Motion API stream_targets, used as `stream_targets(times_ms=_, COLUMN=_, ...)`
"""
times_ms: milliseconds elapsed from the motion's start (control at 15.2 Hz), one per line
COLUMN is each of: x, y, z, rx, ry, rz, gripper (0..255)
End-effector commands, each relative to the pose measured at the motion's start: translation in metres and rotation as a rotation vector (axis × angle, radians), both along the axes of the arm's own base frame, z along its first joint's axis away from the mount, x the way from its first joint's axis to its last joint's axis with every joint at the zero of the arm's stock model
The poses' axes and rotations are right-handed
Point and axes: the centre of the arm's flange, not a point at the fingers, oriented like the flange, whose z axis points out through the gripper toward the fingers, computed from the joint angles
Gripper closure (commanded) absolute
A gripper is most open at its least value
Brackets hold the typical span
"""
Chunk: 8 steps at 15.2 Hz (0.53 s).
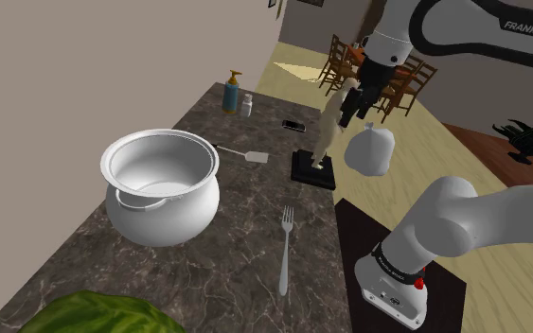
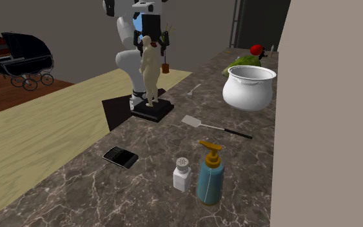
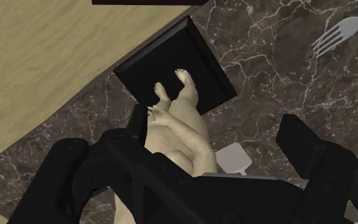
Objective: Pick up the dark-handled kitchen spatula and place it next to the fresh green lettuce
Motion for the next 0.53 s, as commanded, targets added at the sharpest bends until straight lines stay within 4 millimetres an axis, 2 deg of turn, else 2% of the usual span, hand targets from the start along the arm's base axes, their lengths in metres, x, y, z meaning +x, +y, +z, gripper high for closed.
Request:
stream_targets(times_ms=0, x=0.0, y=0.0, z=0.0, rx=0.0, ry=0.0, rz=0.0, gripper=0)
stream_targets(times_ms=462, x=0.077, y=0.008, z=-0.046, rx=0.016, ry=-0.006, rz=0.155, gripper=0)
